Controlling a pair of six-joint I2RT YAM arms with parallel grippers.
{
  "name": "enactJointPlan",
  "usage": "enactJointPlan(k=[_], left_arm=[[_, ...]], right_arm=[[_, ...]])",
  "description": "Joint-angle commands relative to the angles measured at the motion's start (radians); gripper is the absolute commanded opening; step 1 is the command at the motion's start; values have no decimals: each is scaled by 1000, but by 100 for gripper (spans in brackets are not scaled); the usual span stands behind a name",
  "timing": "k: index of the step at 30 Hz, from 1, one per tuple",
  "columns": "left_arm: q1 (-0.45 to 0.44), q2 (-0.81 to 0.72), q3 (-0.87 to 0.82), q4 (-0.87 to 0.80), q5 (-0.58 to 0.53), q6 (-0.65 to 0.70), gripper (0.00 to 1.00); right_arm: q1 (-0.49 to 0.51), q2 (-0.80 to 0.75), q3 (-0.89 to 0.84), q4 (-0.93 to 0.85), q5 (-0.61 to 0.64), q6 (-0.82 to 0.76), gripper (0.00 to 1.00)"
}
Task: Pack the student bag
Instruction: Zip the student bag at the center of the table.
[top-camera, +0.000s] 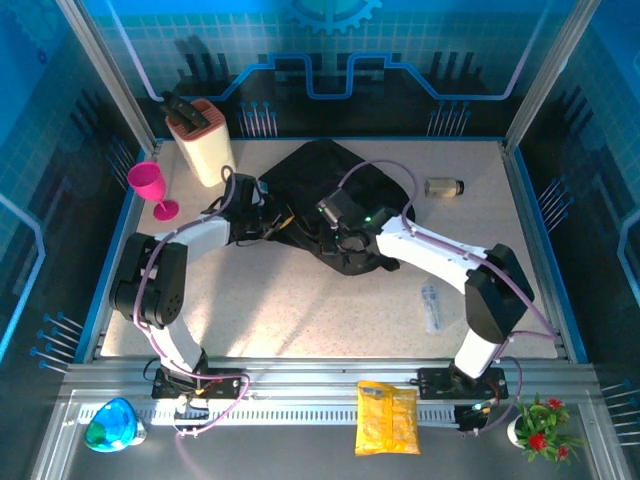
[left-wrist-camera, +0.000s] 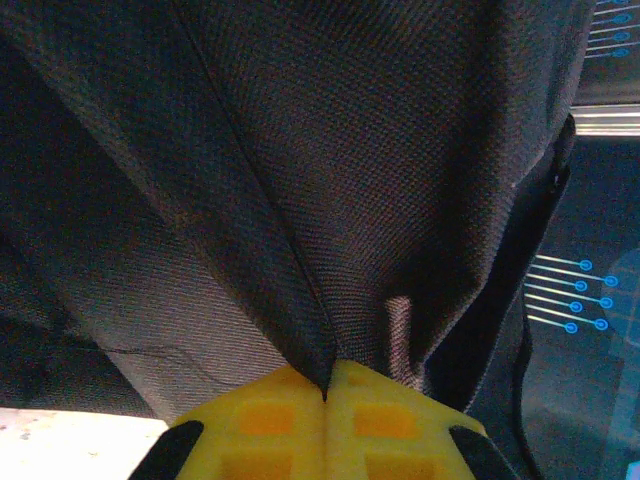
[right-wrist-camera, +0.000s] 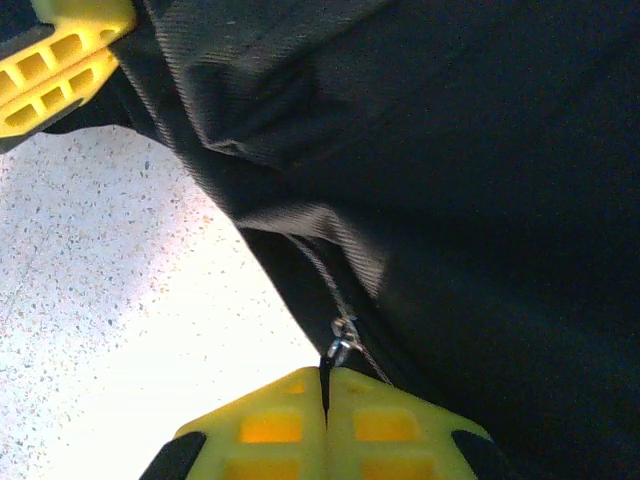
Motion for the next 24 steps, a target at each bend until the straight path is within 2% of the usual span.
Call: enactJointPlan(k=[1,16,20,22,24], left_arm=[[40,0,65,-51,-50,68,0],[90,108,215,-164,-56,204,0],[91,115,233,-174,-32,214,1],[90,90,201,-144,-19,192,19],[89,48,151,-119,-19,169,32]], right_arm=[[2,-95,-23,-86,46,5,0],[-90,-146,-111,-91,10,19,0],[-91,-137,-102,-5,-108,-25,0],[-88,-95,-64,21,-191,-46,0],[-67,-46,-11,18,-217,-63,0]])
